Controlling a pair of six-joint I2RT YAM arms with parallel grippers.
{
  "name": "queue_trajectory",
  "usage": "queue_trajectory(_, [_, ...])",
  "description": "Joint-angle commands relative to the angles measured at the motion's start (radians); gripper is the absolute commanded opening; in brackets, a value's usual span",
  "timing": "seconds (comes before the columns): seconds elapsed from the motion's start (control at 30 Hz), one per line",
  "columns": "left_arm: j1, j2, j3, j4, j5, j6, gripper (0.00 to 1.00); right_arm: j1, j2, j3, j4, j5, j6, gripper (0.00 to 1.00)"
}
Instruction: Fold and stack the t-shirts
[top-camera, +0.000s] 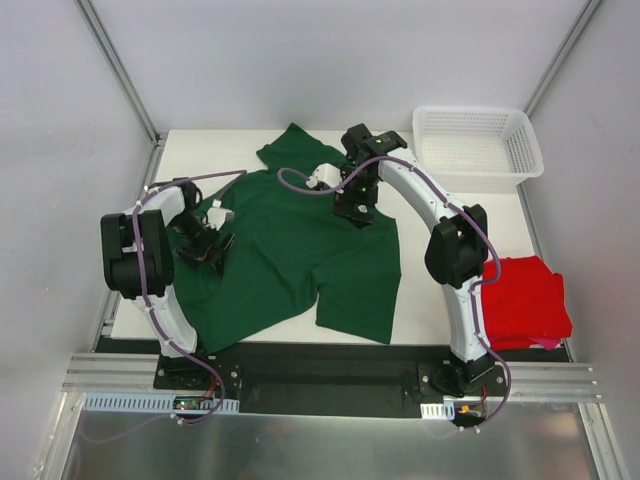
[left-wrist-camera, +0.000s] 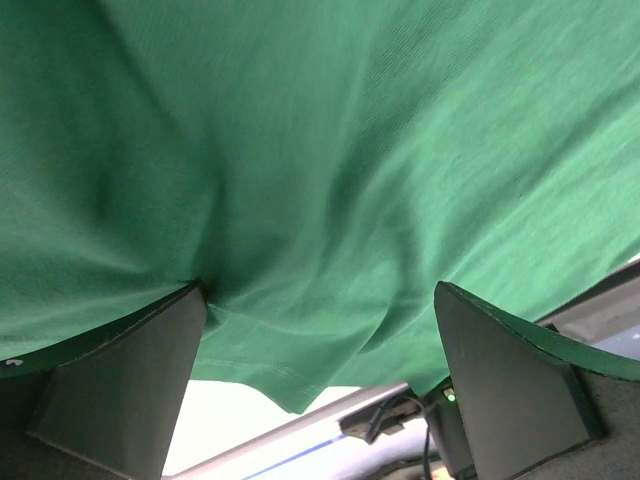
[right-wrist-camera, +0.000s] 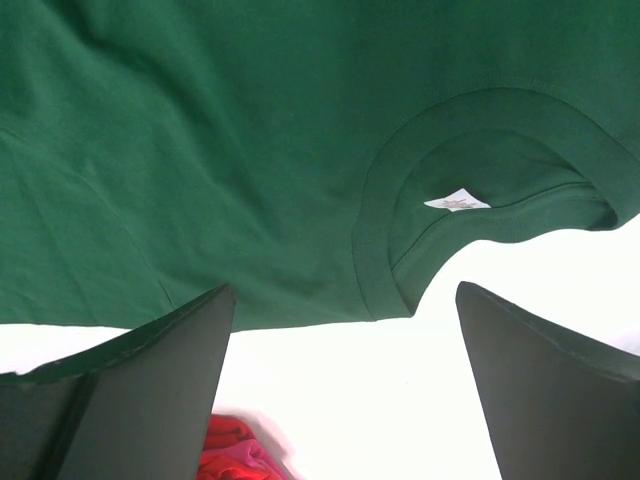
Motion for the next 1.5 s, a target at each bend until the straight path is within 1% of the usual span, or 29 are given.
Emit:
queue_trajectory(0.0, [0.06,-0.005,-0.08,-0.041,0.004,-0.017,0.99,0.007,-0.015,0.031,-0.006,0.007,0.008,0.96])
queue_trajectory(0.27, [0.163,-0.082,-0.132,-0.055,-0.048,0.001,0.99,0.018,0.008,0.054,-0.003,0.008,0.002,0.96])
queue_trajectory(0.33, [0.178,-0.101,-0.131,-0.06,-0.066,0.016,0.99,0.022,0.011,0.055,0.004,0.008,0.001,0.96])
queue_trajectory(0.4, [0.186,-0.111,-0.097,-0.064,-0.083,0.021,0.99,0.024,0.016,0.059,0.008,0.008,-0.002,0.96])
queue_trajectory(0.5, [0.184,-0.103,0.03,-0.115,-0.071,0.004,0.99,0.03,0.02,0.059,0.014,0.014,-0.002,0.96])
queue_trajectory(0.53, [0.184,-0.091,0.109,-0.125,-0.066,0.0,1.0,0.031,0.02,0.059,0.016,0.016,-0.002,0.96])
queue_trajectory(0.6, [0.184,-0.074,0.206,-0.161,-0.057,-0.028,0.99,0.035,0.019,0.052,0.051,0.028,0.022,0.96])
queue_trajectory(0.63, [0.184,-0.053,0.318,-0.173,-0.052,-0.036,0.99,0.035,0.017,0.052,0.072,0.033,0.034,0.96])
queue_trajectory(0.67, [0.184,-0.04,0.375,-0.185,-0.042,-0.046,0.99,0.035,0.014,0.043,0.097,0.042,0.047,0.96])
queue_trajectory(0.7, [0.184,-0.026,0.429,-0.193,-0.036,-0.071,0.99,0.035,0.011,0.033,0.169,0.062,0.062,0.96])
queue_trajectory(0.73, [0.184,0.002,0.517,-0.193,-0.029,-0.083,0.99,0.033,0.006,0.022,0.216,0.073,0.095,0.96])
queue_trajectory(0.77, [0.184,0.019,0.553,-0.193,-0.014,-0.103,0.99,0.033,0.008,-0.001,0.314,0.093,0.109,0.96])
queue_trajectory(0.83, [0.18,0.088,0.624,-0.19,-0.002,-0.12,0.99,0.035,0.025,-0.017,0.413,0.105,0.145,0.96])
queue_trajectory(0.87, [0.175,0.113,0.639,-0.191,-0.002,-0.125,0.99,0.033,0.035,-0.02,0.5,0.111,0.152,0.96])
queue_trajectory(0.9, [0.166,0.157,0.649,-0.184,-0.003,-0.122,0.99,0.033,0.052,-0.023,0.539,0.107,0.156,0.96])
queue_trajectory(0.97, [0.155,0.19,0.65,-0.172,-0.012,-0.12,0.99,0.035,0.104,-0.015,0.627,0.085,0.157,0.96])
queue_trajectory(1.1, [0.13,0.242,0.629,-0.141,-0.028,-0.109,0.99,0.039,0.222,0.071,0.692,0.07,0.137,0.96])
queue_trajectory(1.17, [0.118,0.247,0.612,-0.119,-0.029,-0.106,0.99,0.048,0.268,0.13,0.703,0.074,0.116,0.96])
queue_trajectory(1.23, [0.112,0.253,0.603,-0.107,-0.031,-0.106,0.99,0.053,0.307,0.143,0.7,0.082,0.087,0.96])
queue_trajectory(1.33, [0.098,0.264,0.6,-0.099,-0.028,-0.1,0.99,0.076,0.312,0.117,0.665,0.091,0.005,0.96])
queue_trajectory(1.47, [0.086,0.274,0.589,-0.086,-0.017,-0.086,0.99,0.085,0.253,0.022,0.613,0.125,-0.048,0.96])
